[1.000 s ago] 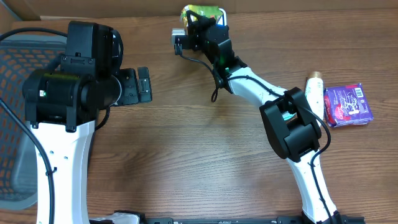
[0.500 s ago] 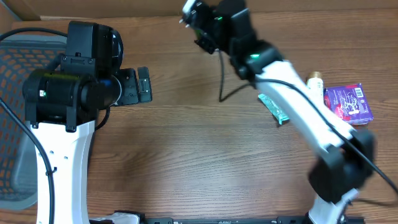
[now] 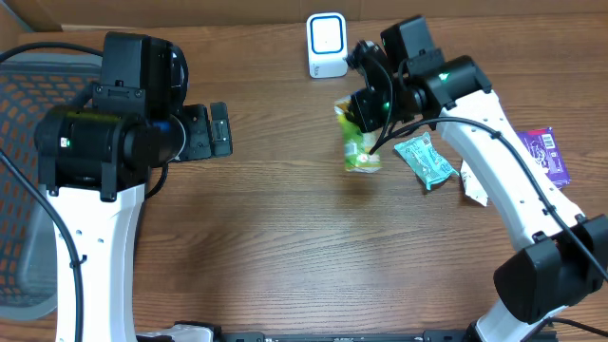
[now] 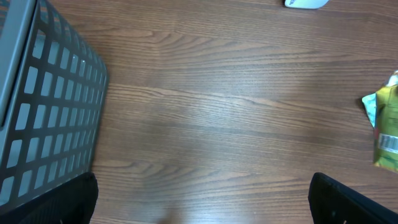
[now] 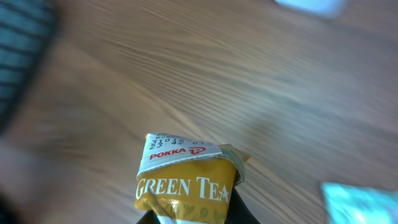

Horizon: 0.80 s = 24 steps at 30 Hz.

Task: Scan the item barcode
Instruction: 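Carry the carton right and lower it beside the wipes packet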

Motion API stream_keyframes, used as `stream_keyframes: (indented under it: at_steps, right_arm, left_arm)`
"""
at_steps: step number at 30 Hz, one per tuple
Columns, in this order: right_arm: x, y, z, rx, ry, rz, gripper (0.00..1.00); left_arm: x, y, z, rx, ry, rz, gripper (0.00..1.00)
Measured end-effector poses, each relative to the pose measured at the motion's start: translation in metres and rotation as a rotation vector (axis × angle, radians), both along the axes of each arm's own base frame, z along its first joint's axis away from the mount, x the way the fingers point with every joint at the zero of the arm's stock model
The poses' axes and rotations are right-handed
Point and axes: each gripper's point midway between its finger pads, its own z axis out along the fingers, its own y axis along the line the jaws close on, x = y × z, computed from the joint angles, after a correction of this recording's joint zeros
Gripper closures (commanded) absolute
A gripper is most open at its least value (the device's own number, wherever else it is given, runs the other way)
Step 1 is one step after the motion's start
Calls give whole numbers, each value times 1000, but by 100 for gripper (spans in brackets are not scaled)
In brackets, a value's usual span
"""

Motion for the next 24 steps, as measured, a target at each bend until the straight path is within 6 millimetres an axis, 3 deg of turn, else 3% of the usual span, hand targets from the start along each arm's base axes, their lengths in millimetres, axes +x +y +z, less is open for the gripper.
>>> stream_keyframes:
  at_steps: [7, 12, 15, 17, 19, 20, 22, 24]
  right_arm:
    - [12, -85, -65, -365, 6, -282, 96]
    - [26, -140, -93, -471, -11, -434, 94]
    - [27, -169, -103, -499, -3, -503, 87]
    - [25, -187, -109, -513, 15, -545, 72]
    - [23, -199, -111, -515, 32, -581, 36]
    - [24, -204, -111, -514, 34, -588, 22]
    - [25, -210, -111, -506, 36, -602, 14]
    - [25, -210, -112, -501, 40, -601, 13]
  left_arm:
    - [0, 0, 0, 0, 0, 0, 1]
    - [0, 0, 0, 0, 0, 0, 0]
    - [0, 0, 0, 0, 0, 0, 0]
    - [0, 0, 0, 0, 0, 0, 1]
    - [0, 0, 0, 0, 0, 0, 0]
    - [0, 0, 0, 0, 0, 0, 1]
    - [0, 0, 0, 0, 0, 0, 0]
    - [0, 0, 0, 0, 0, 0, 1]
